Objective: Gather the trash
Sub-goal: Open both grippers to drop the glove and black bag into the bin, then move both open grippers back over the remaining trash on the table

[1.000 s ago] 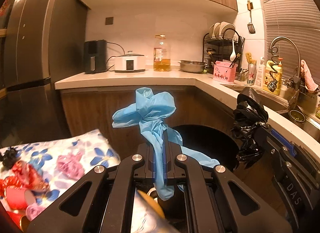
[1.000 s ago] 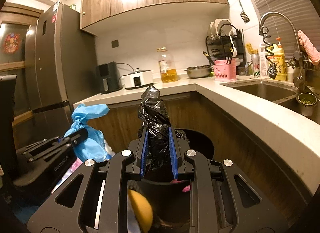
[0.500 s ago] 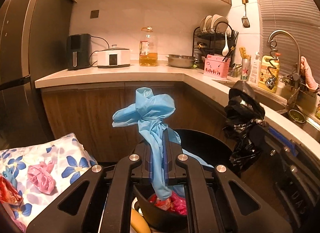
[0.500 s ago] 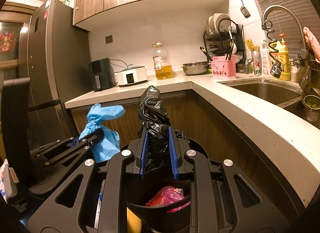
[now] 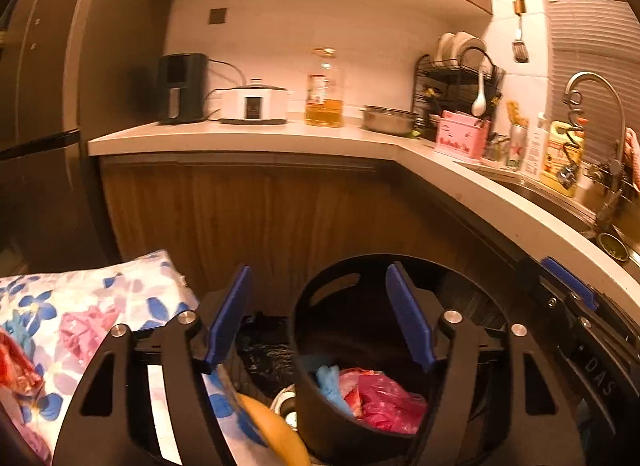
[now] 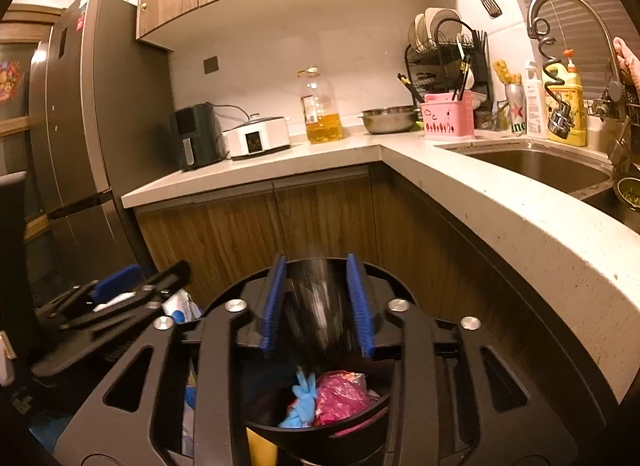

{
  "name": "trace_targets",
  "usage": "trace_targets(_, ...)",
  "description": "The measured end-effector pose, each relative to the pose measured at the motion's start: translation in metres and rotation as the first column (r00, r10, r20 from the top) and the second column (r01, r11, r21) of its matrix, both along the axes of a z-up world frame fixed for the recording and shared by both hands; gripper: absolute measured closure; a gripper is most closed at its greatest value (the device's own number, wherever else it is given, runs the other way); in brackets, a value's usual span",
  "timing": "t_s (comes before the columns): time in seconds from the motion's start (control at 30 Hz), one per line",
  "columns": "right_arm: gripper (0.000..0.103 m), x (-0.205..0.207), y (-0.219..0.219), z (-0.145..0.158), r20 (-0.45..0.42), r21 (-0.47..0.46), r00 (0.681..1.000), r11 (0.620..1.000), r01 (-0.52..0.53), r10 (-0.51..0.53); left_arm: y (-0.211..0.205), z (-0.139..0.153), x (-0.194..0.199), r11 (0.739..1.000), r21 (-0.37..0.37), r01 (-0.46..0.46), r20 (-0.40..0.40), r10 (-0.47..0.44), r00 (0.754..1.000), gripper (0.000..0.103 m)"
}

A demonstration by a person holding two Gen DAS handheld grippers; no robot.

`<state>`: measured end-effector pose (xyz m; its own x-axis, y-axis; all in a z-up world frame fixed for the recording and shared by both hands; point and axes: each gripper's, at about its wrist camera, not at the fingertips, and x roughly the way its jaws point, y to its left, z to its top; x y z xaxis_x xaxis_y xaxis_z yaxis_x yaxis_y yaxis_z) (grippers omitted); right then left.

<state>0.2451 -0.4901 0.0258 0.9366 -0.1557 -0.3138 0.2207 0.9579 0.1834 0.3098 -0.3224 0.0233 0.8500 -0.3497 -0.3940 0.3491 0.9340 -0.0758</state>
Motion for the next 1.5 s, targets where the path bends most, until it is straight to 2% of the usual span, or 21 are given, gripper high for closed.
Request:
trace_targets(0.13,0.058,-0.003,0.002,-0.002,-0.005,0.003,1.000,1.000,0.004,-0.004,0.016,0.003,-0.008,0.998,-0.006,-0.062,0.009,0.062,0.998,0.018)
trace_targets(0.3,0.051,-0.010,0.005,0.000,-0.005,0.006,1.000,1.000,0.006,-0.006,0.033,0.005,-0.023,0.993,0.007,-0.119,0.016,0.119,0.993,0.014)
trace_targets(0.43,0.046,-0.020,0.015,0.002,-0.003,-0.008,1.000,1.000,0.008,-0.008,0.046,0.005,-0.038,0.988,0.017,-0.154,0.026,0.153,0.988,0.007)
trace_targets(0.67,0.038,-0.040,0.034,0.002,-0.012,-0.013,1.000,1.000,-0.001,0.001,0.069,0.003,-0.062,0.982,0.034,-0.185,0.017,0.184,0.983,0.006)
trace_targets(0.87,0.037,-0.062,0.051,0.002,-0.011,-0.020,1.000,1.000,-0.002,0.002,0.084,0.001,-0.085,0.975,0.064,-0.214,0.035,0.212,0.977,0.006)
trace_targets(1.1,0.037,-0.085,0.069,0.002,-0.006,-0.018,1.000,1.000,-0.013,0.013,0.108,0.000,-0.111,0.964,0.058,-0.259,0.056,0.255,0.965,0.006)
trace_targets(1.33,0.037,-0.101,0.097,0.001,-0.010,-0.028,0.998,0.998,-0.064,0.064,0.142,-0.006,-0.137,0.946,0.051,-0.319,0.063,0.316,0.947,0.006)
trace_targets(1.5,0.037,-0.112,0.126,-0.002,-0.013,-0.035,0.993,0.993,-0.115,0.115,0.173,-0.014,-0.153,0.923,0.057,-0.381,0.063,0.377,0.924,0.006)
